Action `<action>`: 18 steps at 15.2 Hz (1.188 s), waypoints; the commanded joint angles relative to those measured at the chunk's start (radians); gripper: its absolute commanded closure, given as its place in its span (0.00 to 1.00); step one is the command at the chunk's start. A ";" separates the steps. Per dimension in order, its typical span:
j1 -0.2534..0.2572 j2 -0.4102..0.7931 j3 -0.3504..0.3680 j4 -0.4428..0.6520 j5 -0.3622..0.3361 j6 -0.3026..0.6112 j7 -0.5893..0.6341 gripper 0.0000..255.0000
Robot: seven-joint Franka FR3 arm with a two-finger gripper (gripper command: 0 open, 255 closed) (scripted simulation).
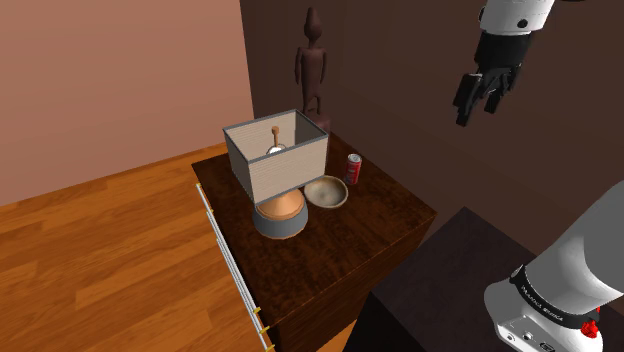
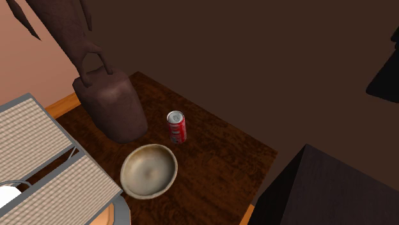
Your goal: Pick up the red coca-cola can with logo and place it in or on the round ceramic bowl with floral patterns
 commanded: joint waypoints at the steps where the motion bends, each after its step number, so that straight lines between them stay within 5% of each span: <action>1: 0.000 0.000 0.000 0.000 0.000 0.000 0.000 0.00; 9: -0.007 0.225 -0.029 -0.049 -0.001 0.303 0.006 0.00; 18: -0.010 0.554 -0.057 0.012 0.017 0.603 -0.001 0.00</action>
